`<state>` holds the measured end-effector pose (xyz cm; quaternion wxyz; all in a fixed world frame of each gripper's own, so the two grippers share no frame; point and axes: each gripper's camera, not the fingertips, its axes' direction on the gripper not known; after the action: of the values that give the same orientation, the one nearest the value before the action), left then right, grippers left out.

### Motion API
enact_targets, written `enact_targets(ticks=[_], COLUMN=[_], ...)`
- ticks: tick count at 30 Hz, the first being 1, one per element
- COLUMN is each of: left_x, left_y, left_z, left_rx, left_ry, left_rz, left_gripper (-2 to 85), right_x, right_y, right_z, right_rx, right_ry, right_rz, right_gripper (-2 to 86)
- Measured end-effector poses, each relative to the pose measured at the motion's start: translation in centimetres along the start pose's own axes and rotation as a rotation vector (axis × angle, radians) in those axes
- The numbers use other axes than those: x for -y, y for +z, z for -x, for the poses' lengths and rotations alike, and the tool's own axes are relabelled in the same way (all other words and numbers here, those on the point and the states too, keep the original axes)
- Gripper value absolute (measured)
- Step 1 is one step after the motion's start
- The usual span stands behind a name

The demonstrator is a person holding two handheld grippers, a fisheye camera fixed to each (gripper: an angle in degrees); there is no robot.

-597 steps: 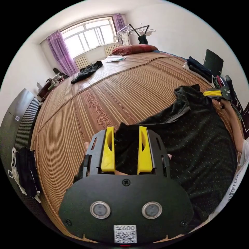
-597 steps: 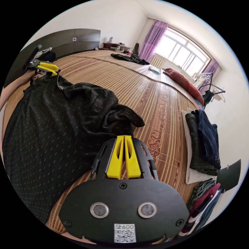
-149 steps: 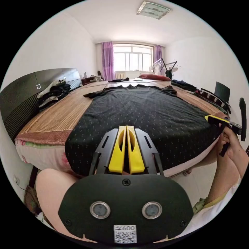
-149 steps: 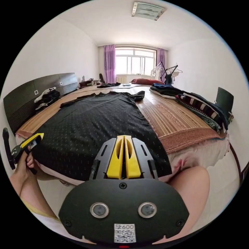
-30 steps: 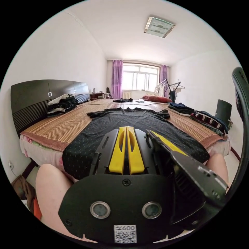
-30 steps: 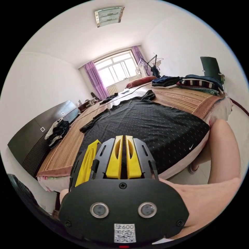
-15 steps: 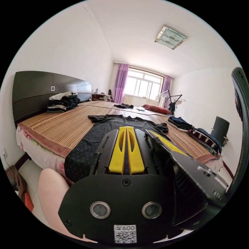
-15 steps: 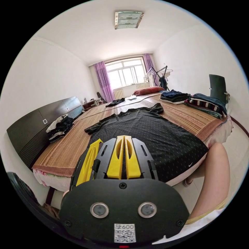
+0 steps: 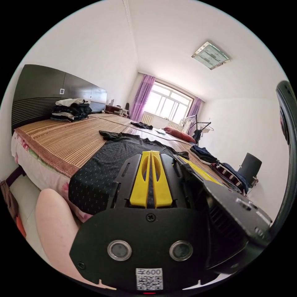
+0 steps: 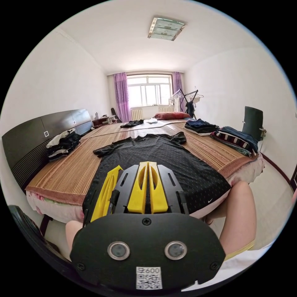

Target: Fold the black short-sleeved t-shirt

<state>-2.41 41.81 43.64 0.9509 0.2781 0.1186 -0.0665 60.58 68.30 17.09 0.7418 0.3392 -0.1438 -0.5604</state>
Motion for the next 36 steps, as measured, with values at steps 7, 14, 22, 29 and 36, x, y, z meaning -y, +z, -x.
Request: enact_targets(ticks=[7,14,22,29,36], left_x=[0.2,1.0,0.2,-0.2,-0.5], left_y=[-1.1,-2.0,-2.6,-4.0,-5.3], left_z=[0.4,-0.4,-2.3,-4.8,-6.3], left_rx=[-0.019,-0.008,0.054,0.174,0.127], left_ry=[-0.051,-0.053,-0.086,-0.026,0.042], left_rz=[-0.015,-0.051,-0.099,-0.178,-0.247], left_gripper=[0.0,0.0,0.0,0.2,0.2], right_x=[0.7,2.5,3.8,5.4,6.2], right_y=[-0.9,-1.3,-0.7,-0.1,-0.1], right_z=[0.1,-1.7,-6.1,-11.5,-17.4], right_rx=[-0.018,0.003,0.124,0.293,0.501], right_ry=[-0.051,-0.063,-0.093,-0.067,-0.059], right_rz=[-0.020,-0.047,-0.059,-0.078,-0.215], right_gripper=[-0.8,-0.8,-0.8,-0.8,-0.8])
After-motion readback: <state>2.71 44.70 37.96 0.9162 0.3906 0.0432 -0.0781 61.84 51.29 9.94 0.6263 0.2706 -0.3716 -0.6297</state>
